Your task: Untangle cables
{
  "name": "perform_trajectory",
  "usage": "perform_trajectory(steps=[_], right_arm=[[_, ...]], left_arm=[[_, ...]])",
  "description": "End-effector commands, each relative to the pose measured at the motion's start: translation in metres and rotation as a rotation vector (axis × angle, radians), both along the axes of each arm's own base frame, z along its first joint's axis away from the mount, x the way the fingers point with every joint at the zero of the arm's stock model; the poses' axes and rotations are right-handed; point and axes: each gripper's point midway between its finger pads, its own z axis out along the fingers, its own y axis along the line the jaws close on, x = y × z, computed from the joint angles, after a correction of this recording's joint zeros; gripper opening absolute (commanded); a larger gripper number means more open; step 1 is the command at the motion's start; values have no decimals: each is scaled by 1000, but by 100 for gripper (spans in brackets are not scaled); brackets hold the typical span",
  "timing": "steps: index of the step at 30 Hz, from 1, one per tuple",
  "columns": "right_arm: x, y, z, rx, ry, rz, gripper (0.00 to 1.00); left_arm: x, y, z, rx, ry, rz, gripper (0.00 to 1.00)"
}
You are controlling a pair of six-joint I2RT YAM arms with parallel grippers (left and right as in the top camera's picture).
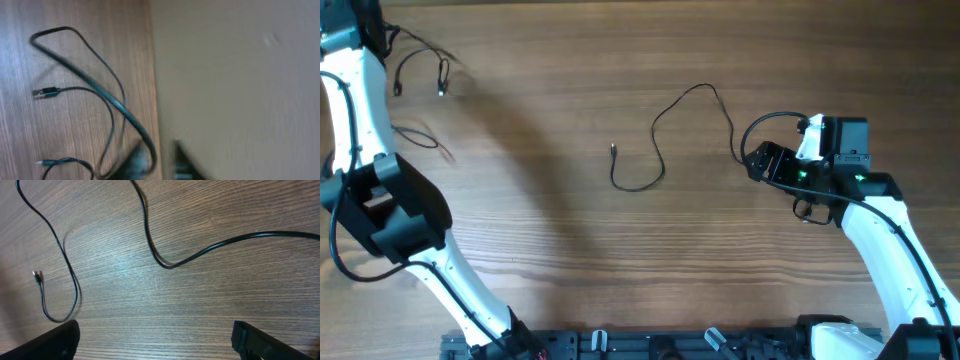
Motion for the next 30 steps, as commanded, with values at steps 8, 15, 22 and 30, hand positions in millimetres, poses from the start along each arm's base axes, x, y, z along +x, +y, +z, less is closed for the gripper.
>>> perform_trajectory(steps=[8, 15, 22, 30], right_arm=[[1, -1, 4, -10, -12, -5, 100], [1, 0, 4, -9, -10, -5, 100], [-1, 1, 3, -4, -1, 1, 100], [-7, 1, 0, -19, 16, 28, 100]], left_arm=[[4, -2, -34, -29, 58, -76, 100], [29, -70, 24, 18, -71, -475, 100], [-19, -114, 53, 180, 157, -512, 100], [-140, -117, -20, -102, 665, -290, 100]])
